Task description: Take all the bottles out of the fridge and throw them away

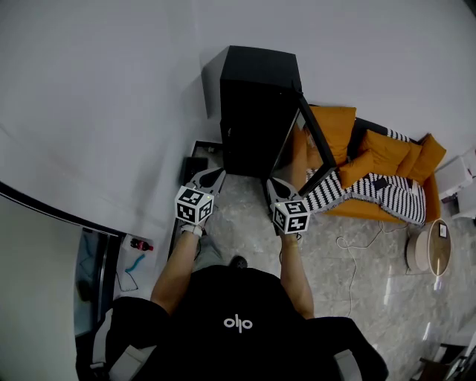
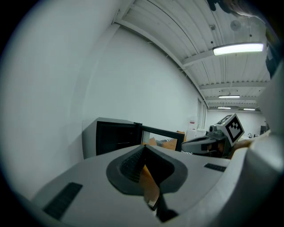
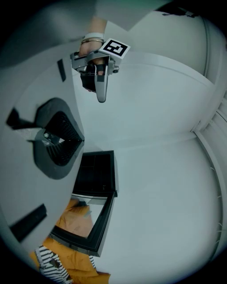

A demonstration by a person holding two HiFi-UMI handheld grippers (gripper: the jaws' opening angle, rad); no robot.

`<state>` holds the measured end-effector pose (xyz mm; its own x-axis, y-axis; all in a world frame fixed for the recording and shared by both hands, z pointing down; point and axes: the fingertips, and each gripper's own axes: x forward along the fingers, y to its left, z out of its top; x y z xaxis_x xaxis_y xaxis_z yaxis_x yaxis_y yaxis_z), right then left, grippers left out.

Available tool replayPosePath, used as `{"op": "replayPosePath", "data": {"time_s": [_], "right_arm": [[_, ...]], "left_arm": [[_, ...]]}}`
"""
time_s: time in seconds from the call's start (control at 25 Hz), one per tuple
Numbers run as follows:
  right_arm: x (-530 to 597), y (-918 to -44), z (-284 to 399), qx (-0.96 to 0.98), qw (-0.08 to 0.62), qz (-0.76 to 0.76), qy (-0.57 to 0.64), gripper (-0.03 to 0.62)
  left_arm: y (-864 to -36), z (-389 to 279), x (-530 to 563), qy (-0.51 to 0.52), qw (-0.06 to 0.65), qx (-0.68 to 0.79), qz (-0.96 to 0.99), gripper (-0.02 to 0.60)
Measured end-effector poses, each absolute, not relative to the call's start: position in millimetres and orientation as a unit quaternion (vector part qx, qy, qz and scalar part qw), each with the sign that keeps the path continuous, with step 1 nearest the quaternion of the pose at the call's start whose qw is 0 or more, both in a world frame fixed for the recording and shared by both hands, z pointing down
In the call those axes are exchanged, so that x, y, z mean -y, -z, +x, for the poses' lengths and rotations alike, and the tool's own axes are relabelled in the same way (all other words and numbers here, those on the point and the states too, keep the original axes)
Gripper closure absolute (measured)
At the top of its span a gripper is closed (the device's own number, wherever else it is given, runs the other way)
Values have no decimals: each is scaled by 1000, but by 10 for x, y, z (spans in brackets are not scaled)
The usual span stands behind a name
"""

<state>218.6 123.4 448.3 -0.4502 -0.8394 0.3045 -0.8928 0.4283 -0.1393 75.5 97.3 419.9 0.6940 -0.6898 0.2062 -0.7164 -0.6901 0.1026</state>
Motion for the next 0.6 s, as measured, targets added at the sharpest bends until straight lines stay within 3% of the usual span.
{"op": "replayPosePath", "data": {"time_s": [0.6], "right_arm": [[-1229, -4445, 2200, 841, 95, 514, -138, 585]], "left_arm": [[-4191, 862, -951, -81, 77, 375, 920, 577]]}}
